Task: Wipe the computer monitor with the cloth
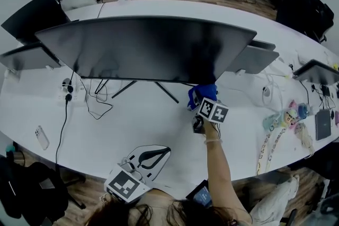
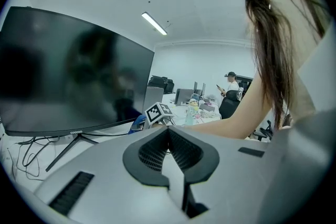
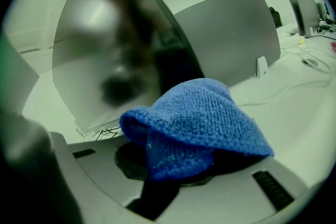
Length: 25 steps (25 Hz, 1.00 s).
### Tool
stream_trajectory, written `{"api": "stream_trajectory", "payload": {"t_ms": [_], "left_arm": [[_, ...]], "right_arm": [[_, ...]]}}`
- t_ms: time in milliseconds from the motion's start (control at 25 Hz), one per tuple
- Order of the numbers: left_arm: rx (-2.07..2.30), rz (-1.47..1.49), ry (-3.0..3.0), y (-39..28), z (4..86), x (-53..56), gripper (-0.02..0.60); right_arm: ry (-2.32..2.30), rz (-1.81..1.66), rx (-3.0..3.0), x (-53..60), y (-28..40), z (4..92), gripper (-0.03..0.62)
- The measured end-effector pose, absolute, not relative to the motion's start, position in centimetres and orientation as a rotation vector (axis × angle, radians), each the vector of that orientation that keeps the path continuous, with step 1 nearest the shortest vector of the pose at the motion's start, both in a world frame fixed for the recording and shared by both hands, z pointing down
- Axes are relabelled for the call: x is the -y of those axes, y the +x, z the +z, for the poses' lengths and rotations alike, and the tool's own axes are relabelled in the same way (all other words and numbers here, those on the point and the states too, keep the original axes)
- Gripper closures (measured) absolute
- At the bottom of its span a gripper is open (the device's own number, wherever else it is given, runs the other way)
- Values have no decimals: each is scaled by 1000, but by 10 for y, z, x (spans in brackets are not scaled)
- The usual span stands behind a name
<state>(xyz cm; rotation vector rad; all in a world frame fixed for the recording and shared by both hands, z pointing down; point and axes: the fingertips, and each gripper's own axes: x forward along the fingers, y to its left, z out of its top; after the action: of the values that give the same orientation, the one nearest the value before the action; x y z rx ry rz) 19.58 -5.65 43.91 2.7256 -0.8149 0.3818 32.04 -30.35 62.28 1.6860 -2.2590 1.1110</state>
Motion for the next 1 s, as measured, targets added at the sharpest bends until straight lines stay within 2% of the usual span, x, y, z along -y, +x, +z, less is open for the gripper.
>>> {"api": "stream_trajectory", "payload": {"t_ms": [560,1000], "left_arm": [[770,375,2751,146,440,46,572],[763,326,2771,131,426,51,572]], "right_arm": [[1867,1275,2186,298,316,624,508],[1882,1187,2125,295,311,626,508]]}}
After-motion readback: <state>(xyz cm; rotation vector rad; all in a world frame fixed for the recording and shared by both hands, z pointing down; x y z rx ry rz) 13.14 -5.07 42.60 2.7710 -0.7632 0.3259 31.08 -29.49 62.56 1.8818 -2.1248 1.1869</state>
